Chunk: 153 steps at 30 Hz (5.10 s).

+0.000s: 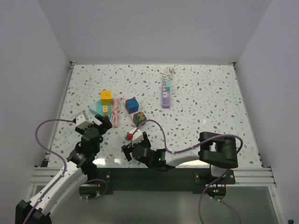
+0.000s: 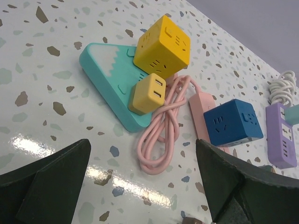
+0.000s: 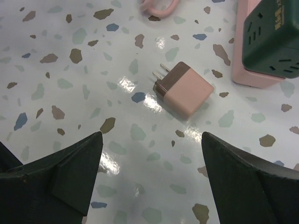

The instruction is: Insert the plug

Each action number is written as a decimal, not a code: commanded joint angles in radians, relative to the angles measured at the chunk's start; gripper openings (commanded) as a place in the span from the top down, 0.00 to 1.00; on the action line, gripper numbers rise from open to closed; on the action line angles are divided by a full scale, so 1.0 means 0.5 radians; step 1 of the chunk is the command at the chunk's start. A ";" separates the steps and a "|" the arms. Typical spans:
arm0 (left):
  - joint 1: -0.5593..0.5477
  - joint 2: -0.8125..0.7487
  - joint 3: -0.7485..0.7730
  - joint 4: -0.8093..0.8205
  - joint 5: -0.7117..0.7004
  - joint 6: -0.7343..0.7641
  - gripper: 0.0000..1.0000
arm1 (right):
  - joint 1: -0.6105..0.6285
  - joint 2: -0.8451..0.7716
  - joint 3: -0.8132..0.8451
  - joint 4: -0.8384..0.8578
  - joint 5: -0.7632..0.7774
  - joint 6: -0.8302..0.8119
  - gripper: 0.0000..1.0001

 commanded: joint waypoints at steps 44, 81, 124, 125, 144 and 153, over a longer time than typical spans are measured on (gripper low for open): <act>0.006 0.357 0.087 0.606 1.221 0.301 0.01 | -0.296 -0.220 -0.408 0.538 -0.119 -0.429 1.00; -0.261 1.332 0.160 1.818 2.728 0.068 0.26 | -0.225 -1.230 -0.897 0.686 -0.395 -0.961 1.00; 0.006 1.201 0.608 1.785 2.983 0.298 1.00 | -1.700 -1.252 0.106 0.357 -2.812 0.041 0.14; 0.006 1.192 0.605 1.785 2.992 0.307 1.00 | -1.743 -1.233 0.097 0.479 -2.989 0.121 0.15; 0.006 1.124 0.611 1.861 3.011 0.359 1.00 | -1.848 -1.018 0.072 0.505 -3.460 0.315 0.30; 0.006 1.118 0.624 1.907 3.020 0.338 1.00 | -1.845 -0.945 0.082 0.450 -3.528 0.272 0.31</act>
